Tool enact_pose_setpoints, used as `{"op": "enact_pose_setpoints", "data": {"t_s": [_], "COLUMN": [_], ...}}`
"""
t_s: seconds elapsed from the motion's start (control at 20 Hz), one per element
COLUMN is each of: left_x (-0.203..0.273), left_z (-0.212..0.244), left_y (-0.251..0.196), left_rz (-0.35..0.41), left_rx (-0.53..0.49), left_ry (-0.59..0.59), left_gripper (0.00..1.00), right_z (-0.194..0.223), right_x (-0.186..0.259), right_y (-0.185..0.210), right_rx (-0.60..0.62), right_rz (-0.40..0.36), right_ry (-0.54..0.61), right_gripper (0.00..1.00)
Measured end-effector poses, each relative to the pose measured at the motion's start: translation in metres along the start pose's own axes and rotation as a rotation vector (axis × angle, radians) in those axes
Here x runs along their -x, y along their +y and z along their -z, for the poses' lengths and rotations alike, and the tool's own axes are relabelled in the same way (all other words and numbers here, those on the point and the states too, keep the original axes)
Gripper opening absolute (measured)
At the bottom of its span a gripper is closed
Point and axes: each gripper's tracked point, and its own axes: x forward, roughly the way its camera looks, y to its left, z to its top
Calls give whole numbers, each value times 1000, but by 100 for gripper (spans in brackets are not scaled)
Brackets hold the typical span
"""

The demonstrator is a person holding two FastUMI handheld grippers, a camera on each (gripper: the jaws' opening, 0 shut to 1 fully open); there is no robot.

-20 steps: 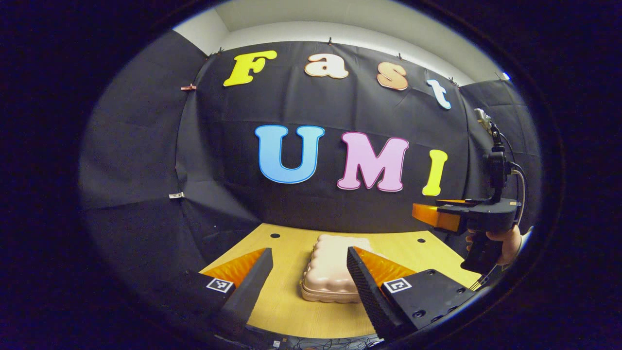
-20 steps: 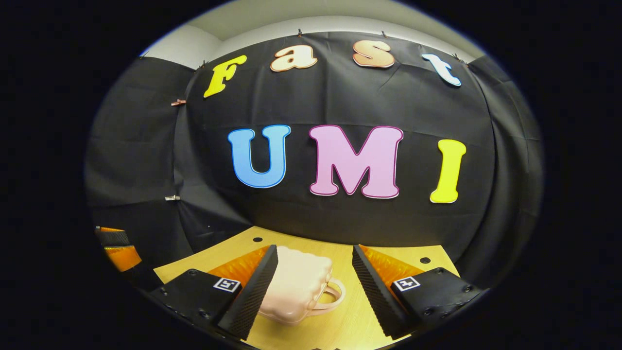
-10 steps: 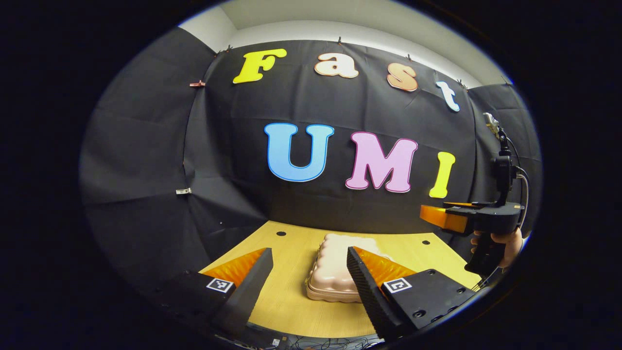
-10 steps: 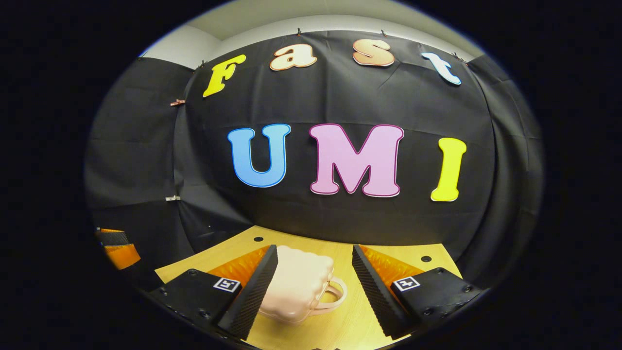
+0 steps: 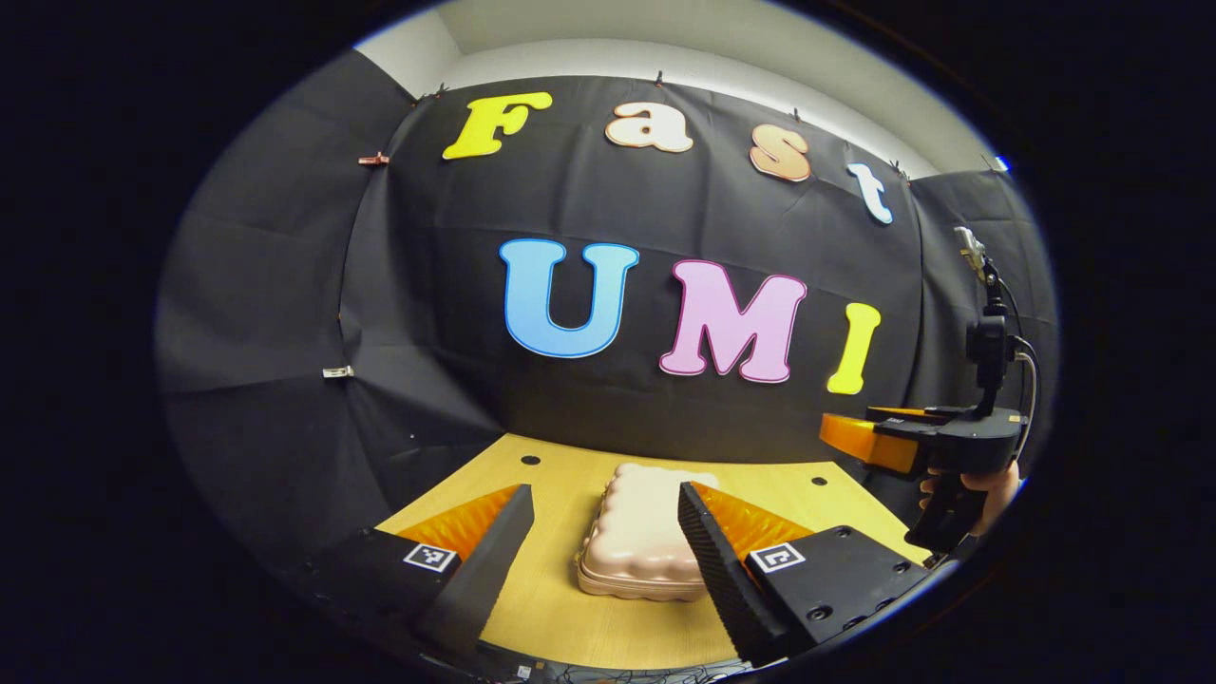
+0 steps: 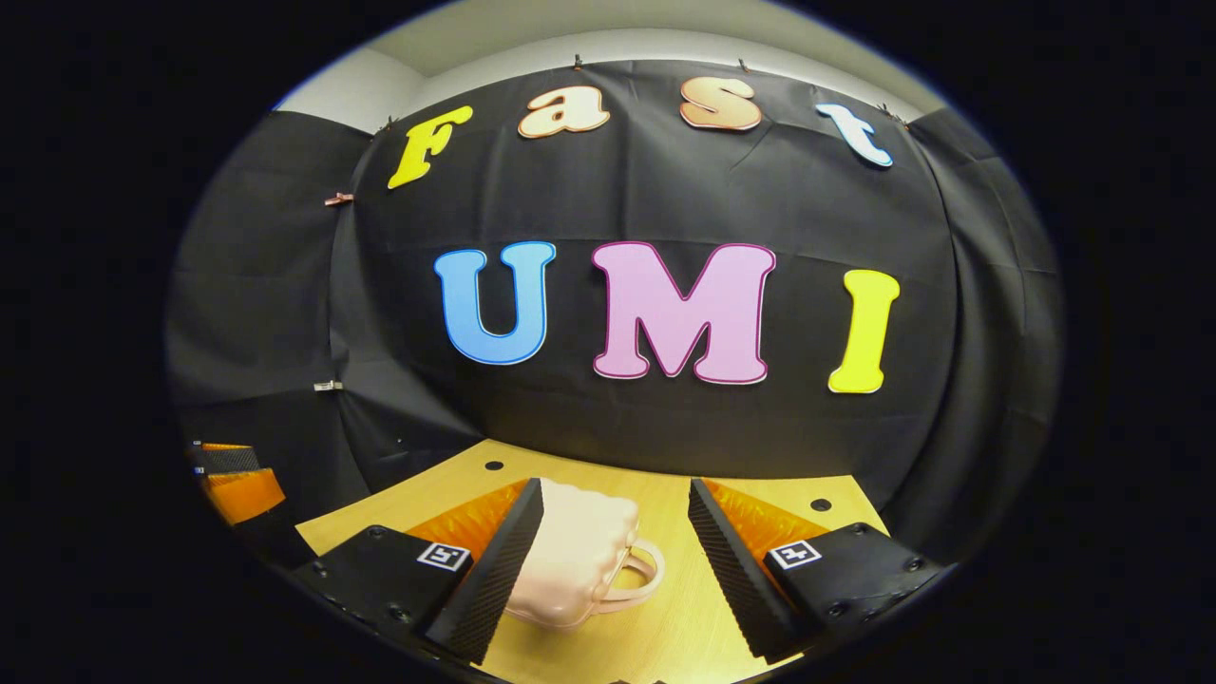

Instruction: First open the suitcase, pack the skin care products into it, and then close the suitcase.

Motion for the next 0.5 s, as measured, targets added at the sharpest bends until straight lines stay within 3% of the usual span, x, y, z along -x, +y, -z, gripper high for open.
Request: {"op": "enact_pose_setpoints", "data": {"t_s": [0.5], "left_x": [-7], "left_z": [6], "left_y": [-10], "left_rz": [25], "left_rx": [2], "left_ry": [19], "left_gripper": [96], "right_z": [3], "right_x": [7], "right_y": [-14], "right_rx": [-9], "right_rz": [38], "right_ry": [-6], "right_gripper": [98]}}
